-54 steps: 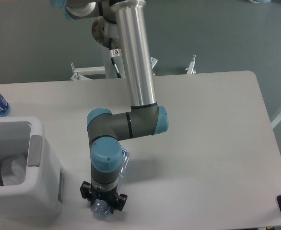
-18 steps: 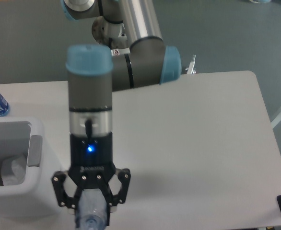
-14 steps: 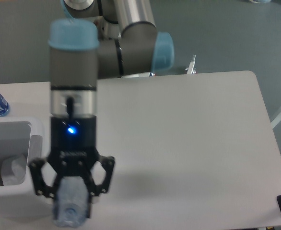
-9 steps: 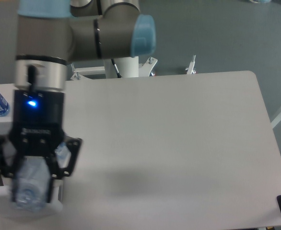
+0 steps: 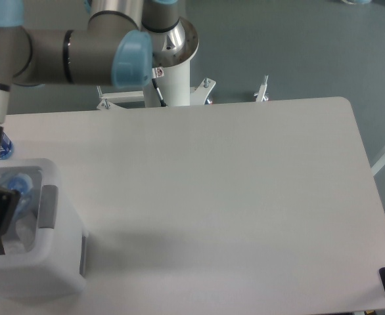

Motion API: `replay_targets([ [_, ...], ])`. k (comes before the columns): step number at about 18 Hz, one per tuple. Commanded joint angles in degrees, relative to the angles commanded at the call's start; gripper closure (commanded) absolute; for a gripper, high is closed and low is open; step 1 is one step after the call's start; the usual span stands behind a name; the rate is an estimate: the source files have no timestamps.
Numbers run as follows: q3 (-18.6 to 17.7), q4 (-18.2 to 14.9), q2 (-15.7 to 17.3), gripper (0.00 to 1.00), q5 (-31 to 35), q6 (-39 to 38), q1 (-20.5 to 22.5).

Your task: Place the trash in the trash can

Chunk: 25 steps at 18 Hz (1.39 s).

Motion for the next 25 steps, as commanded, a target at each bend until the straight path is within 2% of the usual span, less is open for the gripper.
replay_targets([
  [2,-0.09,-0.09,0.09,0.00,0.00,0.09,0.00],
  [6,-0.53,-0.09,2.10,0.00,0.00,0.18,0.00],
  [8,-1.57,-0.26,3.51,0.00,0.87,0.26,1.39],
  [12,-3.25,-0.26,4.66,0.00,2.10,0.18,9.73],
  [15,-3.16,-0.44,4.04,0.00,7.18,0.79,14.40],
  [17,-3.86,-0.79,4.30,0.00,10.27,3.93,17.13],
  [19,-5.09,-3.15,5.44,0.00,14.22,12.26,18.54],
  [21,-8.16,-6.40,8.86,0.00,17.91,20.09,21.17],
  [23,-10.62,-9.56,10.28,0.00,18.81,27.82,23.45],
  [24,-10.90,-12.37,11.07,0.00,18.90,31.69,24.60],
  [25,-11.07,-16.66,12.21,0.00,18.81,35.64,26.00],
])
